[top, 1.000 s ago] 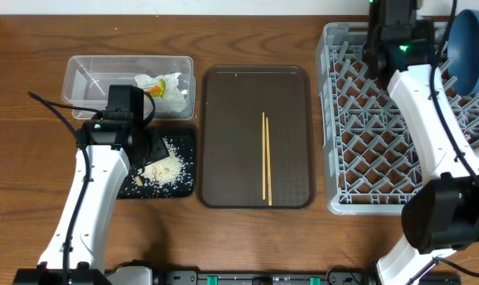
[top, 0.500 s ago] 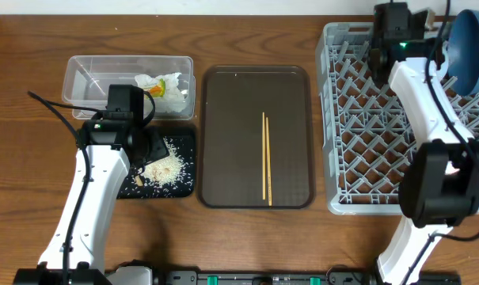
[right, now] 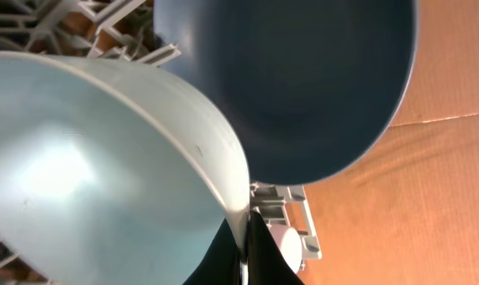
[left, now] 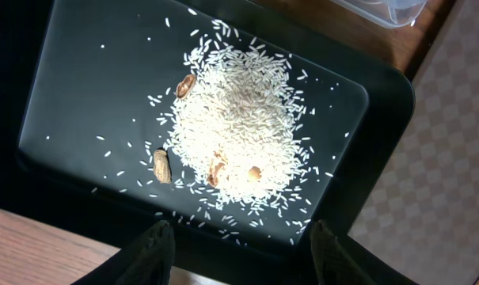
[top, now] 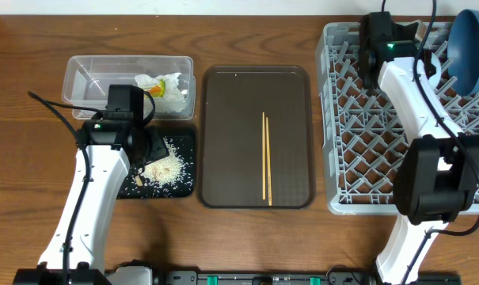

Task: Sort waste into correct bins and load items into the dishwasher rack
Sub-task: 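Lift the bowl right and place it in the rack, then reach the right gripper to the chopsticks and grasp one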

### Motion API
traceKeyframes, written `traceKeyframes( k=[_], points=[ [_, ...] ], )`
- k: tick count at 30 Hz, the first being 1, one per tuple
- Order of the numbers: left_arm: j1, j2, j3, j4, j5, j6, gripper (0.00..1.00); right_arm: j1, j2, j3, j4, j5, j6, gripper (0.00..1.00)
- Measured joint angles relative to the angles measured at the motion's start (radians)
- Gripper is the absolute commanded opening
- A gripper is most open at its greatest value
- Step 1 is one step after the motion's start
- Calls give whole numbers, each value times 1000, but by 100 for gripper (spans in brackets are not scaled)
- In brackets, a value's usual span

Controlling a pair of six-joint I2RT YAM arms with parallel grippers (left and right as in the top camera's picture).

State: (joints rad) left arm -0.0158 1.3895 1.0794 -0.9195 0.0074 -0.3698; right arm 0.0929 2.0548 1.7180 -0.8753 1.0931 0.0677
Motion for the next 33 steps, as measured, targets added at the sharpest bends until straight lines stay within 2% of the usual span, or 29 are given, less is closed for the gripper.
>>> traceKeyframes(
  k=[4,9,15,17,19,20,22,25,29,33],
  points=[
    [0,0,0,0,0,0,59,15,-1,0,-58,-46,62,14],
    [0,0,0,-1,0,0,59,47,7,-1,-116,-247,113,19],
    [0,0,0,-1,0,0,59,74,7,-2,-167,-366,138,24],
    [0,0,0,-1,0,0,59,83,7,-2,-171,-394,146,32],
    [0,0,0,-1,0,0,59,92,7,-2,-177,-415,160,45],
    [0,0,0,-1,0,0,59,96,5,-2,-176,-431,161,57],
    [0,0,0,-2,0,0,59,100,-5,-3,-171,-472,171,76],
    [0,0,0,-1,0,0,59,99,-46,-6,-158,-565,159,77],
    [0,0,0,-1,0,0,59,102,-138,-6,-154,-805,105,78],
    [0,0,0,-1,0,0,59,118,-183,-6,-161,-1061,79,74]
  ],
)
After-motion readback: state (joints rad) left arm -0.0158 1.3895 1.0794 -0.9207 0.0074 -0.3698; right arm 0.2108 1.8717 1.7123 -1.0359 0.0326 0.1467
